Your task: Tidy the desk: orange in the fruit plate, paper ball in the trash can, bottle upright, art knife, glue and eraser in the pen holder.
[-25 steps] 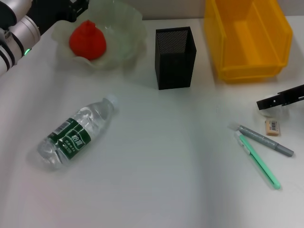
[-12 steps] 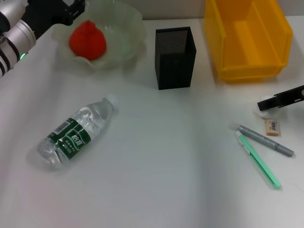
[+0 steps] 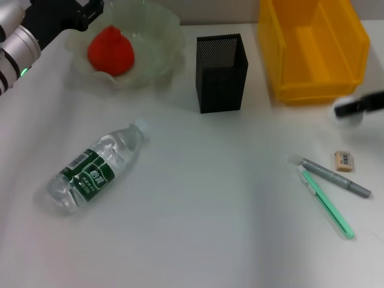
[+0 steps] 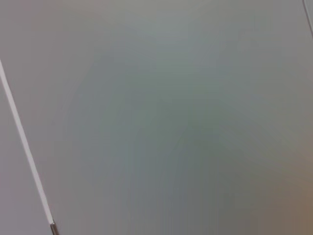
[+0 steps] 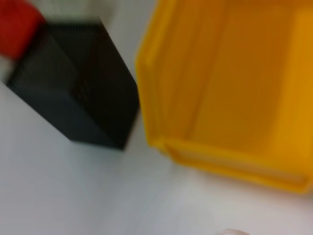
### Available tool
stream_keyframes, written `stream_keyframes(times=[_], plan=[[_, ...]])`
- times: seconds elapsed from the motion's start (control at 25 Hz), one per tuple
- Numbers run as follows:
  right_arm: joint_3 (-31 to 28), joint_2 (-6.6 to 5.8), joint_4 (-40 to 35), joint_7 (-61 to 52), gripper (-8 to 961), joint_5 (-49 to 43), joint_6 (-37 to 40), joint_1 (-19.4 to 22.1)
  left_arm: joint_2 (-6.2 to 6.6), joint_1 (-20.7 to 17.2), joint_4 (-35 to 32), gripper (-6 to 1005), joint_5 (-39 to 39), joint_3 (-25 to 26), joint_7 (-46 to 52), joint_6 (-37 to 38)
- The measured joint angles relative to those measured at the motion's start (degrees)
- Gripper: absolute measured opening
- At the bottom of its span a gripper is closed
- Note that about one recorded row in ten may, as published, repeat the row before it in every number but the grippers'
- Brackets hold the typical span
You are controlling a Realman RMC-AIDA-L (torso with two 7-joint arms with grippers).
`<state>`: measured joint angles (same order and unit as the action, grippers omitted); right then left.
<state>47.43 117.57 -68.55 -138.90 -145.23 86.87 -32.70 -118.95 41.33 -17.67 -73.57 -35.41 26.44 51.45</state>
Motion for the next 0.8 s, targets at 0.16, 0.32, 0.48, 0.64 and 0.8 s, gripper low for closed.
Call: stream_keyframes(times=[0.16, 0.32, 0.48, 0.64, 0.8], plan=[[-4.7, -0.14, -4.6, 0.6, 422, 5.0, 0.8, 1.0, -0.1, -0.1, 0.0, 694, 0.0, 0.0, 0.0, 0.0], [-8.9, -0.45, -4.3, 4.8, 421, 11.1, -1.9, 1.1, -0.13, -0.2, 0.1, 694, 0.0, 0.0, 0.0, 0.0], [-9.3, -0.17, 0.6, 12.5, 420, 19.2, -10.4, 1.0, -0.14, -0.7, 0.4, 694, 2.3, -0.5, 0.0, 1.1], [-8.6, 0.31, 8.4, 21.8, 421, 24.0, -20.4, -0.5, -0.14, -0.9, 0.5, 694, 2.3, -0.5, 0.8, 2.0], [-8.4, 1.09, 17.4, 31.1, 421, 25.2, -29.6, -3.9, -0.14, -1.5, 0.5, 693, 2.3, -0.6, 2.9, 3.0]])
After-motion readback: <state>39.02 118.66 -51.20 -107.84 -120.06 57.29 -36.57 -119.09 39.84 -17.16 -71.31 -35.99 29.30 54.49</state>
